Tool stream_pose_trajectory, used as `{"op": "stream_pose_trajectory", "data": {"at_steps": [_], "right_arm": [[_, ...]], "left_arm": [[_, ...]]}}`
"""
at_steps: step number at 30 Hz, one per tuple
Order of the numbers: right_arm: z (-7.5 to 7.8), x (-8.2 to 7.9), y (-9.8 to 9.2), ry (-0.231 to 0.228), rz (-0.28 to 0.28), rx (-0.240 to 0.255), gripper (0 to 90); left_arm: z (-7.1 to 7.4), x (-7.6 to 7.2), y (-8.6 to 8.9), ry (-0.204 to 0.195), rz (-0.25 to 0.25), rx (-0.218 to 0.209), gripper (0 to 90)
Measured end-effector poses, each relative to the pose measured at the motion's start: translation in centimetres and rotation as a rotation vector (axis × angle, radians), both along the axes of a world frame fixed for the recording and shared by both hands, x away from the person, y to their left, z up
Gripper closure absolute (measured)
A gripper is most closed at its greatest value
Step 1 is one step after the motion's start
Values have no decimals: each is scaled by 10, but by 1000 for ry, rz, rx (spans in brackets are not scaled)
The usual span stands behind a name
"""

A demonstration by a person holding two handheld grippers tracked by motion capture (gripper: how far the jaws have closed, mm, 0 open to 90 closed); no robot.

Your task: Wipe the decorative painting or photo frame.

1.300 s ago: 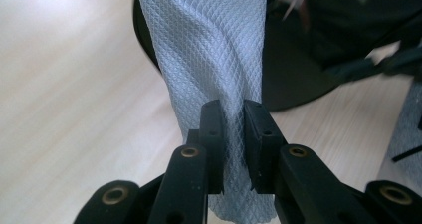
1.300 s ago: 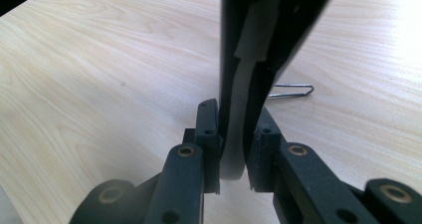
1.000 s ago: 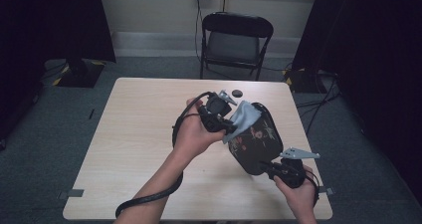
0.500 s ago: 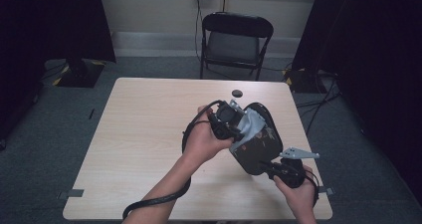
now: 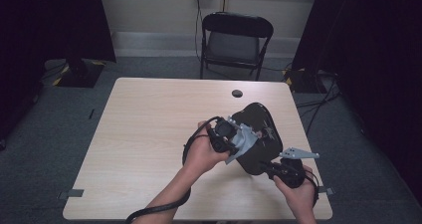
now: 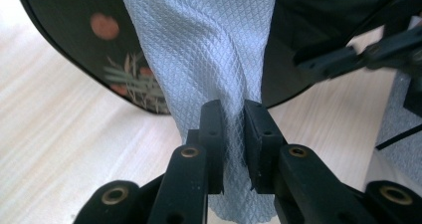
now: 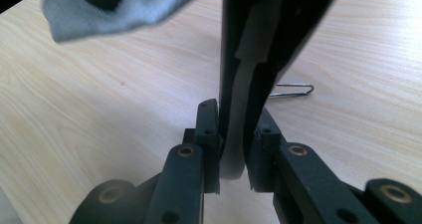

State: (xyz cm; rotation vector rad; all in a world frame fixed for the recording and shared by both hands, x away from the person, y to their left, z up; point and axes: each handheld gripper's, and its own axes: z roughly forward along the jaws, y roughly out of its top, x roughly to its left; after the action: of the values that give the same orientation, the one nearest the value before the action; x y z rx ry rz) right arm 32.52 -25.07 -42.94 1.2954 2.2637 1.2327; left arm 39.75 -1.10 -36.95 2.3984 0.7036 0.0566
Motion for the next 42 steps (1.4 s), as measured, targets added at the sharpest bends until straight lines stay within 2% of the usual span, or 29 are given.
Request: {"op": "stream_pose_trajectory", "data": {"at_steps": [5, 14, 21, 26, 31, 35, 42], "right_arm": [[0, 0, 0, 0, 1, 0, 793], [0, 0, 0, 0, 1, 1, 792], [0, 0, 0, 0, 1, 2, 792], [0, 0, 0, -2, 1, 4, 792], [-1, 0, 0, -3, 0, 8, 792], [-1, 0, 0, -2, -1, 9, 793], [-1, 0, 0, -2, -3, 5, 792]], "left_arm": [[-24, 0, 1, 34, 9, 25, 798], [-61, -2, 3, 90, 28, 43, 797], [-81, -4, 5, 116, 35, 71, 797], [-90, -5, 7, 141, 46, 63, 797], [-88, -6, 9, 140, 45, 70, 797], [-74, -5, 15, 129, 56, 50, 797], [-33, -1, 24, 64, 62, 24, 796]]}}
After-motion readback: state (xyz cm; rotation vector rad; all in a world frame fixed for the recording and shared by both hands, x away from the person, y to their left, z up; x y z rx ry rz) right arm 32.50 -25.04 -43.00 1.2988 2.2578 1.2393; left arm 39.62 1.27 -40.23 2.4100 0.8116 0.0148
